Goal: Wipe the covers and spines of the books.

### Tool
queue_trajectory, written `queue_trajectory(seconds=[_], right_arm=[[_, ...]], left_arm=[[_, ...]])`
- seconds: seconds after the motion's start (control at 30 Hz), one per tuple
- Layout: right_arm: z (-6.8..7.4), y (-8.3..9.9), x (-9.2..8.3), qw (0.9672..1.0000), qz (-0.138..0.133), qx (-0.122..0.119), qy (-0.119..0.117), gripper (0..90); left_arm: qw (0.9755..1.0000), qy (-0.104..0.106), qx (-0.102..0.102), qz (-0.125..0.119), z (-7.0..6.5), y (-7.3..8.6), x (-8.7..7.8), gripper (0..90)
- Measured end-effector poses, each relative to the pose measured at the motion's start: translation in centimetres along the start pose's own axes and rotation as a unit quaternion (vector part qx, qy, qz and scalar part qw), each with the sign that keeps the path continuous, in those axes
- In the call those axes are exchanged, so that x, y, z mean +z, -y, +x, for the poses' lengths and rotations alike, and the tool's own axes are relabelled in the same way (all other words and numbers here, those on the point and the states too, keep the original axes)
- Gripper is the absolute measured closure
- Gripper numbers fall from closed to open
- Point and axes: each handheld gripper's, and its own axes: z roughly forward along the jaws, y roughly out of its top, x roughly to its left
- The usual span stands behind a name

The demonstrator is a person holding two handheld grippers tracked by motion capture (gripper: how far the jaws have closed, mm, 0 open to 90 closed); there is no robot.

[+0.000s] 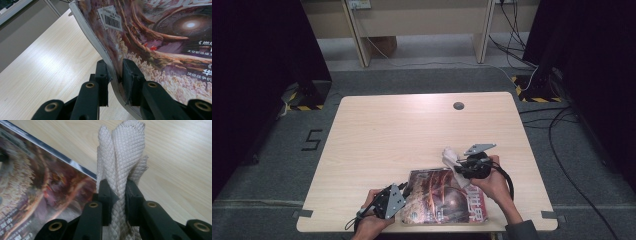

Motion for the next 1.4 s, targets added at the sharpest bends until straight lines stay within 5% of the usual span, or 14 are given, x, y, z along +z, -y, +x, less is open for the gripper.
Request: queue_trajectory(seconds=[0.5, 0.83, 1.4], right_arm=[[4.3, -2.4, 0.4, 0.9976, -0.035, -0.045, -0.038, 77.5], [7.6, -4.3, 0.7, 0.9927, -0.055, -0.088, -0.061, 77.2], [10.2, -5.5, 0.7, 0.9877, -0.067, -0.118, -0.078, 76.8]], left_arm=[[1.0, -0.007, 0.006, 0.001, -0.2, -0.1, -0.1, 74.9], [0.9999, -0.011, 0.011, 0.0, -0.3, -0.2, -0.2, 74.5], [0.9998, -0.012, 0.014, 0.0, -0.4, -0.3, -0.2, 74.2]])
